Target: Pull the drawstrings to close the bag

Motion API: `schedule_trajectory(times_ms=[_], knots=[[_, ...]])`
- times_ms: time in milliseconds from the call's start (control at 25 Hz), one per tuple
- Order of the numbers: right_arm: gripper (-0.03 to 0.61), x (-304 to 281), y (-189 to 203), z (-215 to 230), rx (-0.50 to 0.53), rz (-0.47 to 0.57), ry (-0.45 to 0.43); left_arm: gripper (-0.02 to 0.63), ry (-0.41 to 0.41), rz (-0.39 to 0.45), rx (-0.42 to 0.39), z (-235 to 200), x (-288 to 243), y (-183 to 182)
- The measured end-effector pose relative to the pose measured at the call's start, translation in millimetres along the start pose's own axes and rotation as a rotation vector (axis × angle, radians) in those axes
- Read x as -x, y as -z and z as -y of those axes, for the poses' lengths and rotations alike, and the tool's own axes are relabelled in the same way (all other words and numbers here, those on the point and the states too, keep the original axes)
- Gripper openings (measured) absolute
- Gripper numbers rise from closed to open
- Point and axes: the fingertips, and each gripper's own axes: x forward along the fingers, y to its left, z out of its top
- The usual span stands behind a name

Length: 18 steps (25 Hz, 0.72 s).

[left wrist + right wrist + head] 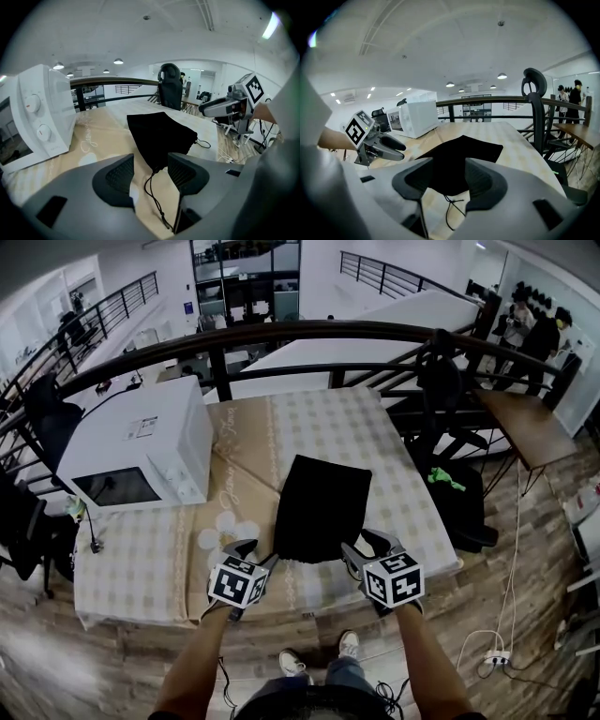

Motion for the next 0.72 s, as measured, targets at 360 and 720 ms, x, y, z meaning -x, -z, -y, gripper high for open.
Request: schedule_trajectory(times_ms=[360, 720], knots=[[0.209, -15, 55, -3, 0.029, -0.148, -0.038, 0.227, 0.004, -0.112, -0.032, -3, -21, 28], [0.209, -33, 87, -6, 0.048, -0.236, -0.059, 0.227, -0.005, -0.191, -0.043, -8, -32, 41]])
